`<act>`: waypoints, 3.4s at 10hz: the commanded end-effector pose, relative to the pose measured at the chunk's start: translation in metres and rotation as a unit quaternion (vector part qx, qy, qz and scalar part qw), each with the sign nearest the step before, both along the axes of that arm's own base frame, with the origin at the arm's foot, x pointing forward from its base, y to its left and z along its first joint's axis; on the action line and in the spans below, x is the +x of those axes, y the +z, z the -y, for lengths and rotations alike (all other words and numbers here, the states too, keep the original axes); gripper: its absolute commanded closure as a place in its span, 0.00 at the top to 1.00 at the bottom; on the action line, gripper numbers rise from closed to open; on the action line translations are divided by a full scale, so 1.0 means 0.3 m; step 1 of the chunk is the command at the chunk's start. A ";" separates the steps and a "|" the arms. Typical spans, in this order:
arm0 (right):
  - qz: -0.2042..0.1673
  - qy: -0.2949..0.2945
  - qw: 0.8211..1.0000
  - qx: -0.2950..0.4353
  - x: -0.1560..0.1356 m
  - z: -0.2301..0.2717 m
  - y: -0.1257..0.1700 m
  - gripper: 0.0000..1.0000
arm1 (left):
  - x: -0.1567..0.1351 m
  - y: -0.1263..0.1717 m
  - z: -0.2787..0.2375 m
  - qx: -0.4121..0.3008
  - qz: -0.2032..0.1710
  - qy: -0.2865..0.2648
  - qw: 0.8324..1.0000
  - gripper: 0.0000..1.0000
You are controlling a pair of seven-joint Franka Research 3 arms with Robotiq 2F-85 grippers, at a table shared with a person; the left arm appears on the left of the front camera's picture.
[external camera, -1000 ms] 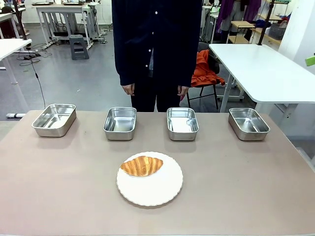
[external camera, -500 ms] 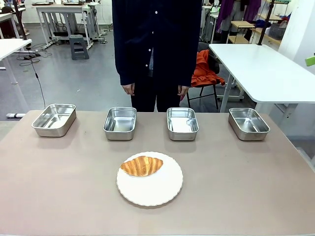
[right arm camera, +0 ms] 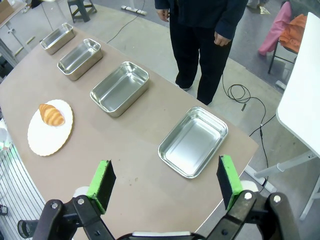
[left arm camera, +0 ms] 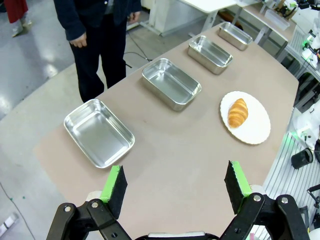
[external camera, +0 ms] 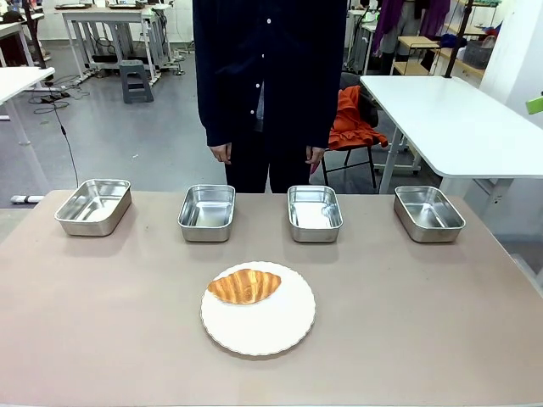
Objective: Place the bread in the container.
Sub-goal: Place the Butter Roll into the Airtight Container indicated by the human.
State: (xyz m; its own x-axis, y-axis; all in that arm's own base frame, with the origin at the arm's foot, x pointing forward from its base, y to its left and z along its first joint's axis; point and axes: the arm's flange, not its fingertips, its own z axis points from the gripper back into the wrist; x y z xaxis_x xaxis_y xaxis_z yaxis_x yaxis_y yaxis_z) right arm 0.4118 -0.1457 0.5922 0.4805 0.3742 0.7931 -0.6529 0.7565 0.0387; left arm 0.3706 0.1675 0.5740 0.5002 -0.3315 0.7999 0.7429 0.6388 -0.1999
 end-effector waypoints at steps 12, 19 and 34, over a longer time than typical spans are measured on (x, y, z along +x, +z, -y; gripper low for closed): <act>0.003 0.002 1.000 0.001 0.002 0.001 0.002 1.00 | -0.004 0.002 -0.005 0.001 0.006 -0.005 1.000 1.00; 0.003 0.002 1.000 0.001 0.002 0.001 0.002 1.00 | -0.004 0.002 -0.005 0.001 0.006 -0.005 1.000 1.00; 0.003 0.002 1.000 0.001 0.002 0.001 0.002 1.00 | -0.004 0.002 -0.005 0.001 0.006 -0.005 1.000 1.00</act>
